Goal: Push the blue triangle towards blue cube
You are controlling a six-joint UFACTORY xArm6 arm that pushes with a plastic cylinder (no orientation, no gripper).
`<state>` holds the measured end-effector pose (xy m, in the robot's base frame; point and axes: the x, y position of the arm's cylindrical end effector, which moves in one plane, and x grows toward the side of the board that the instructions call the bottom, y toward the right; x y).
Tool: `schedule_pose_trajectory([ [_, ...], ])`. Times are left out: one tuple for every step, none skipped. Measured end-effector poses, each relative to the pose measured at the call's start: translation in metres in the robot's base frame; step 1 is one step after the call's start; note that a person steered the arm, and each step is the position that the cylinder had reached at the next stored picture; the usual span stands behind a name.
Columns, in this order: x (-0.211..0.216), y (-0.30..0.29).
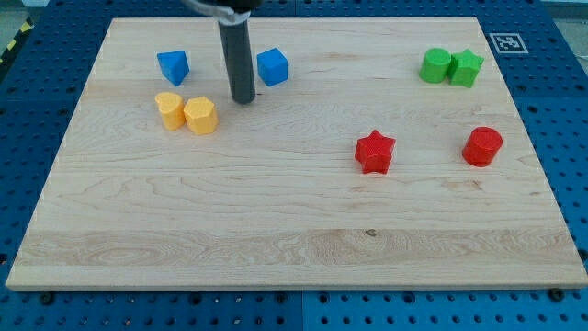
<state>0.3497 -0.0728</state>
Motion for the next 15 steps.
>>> schedule_pose_trajectory([
  [-0.010,-0.006],
  [-0.001,-0.022],
  [0.021,-0.042],
  [0.027,-0.079],
  [0.017,-0.125],
  [-0.011,-0.155],
  [-0.031,-0.169],
  [-0.045,-0.142],
  [-0.059,-0.080],
  [-0.063,-0.057],
  [-0.062,-0.079],
  [-0.062,-0.081],
  [-0.062,-0.081],
  [-0.060,-0.117],
  [-0.041,-0.150],
])
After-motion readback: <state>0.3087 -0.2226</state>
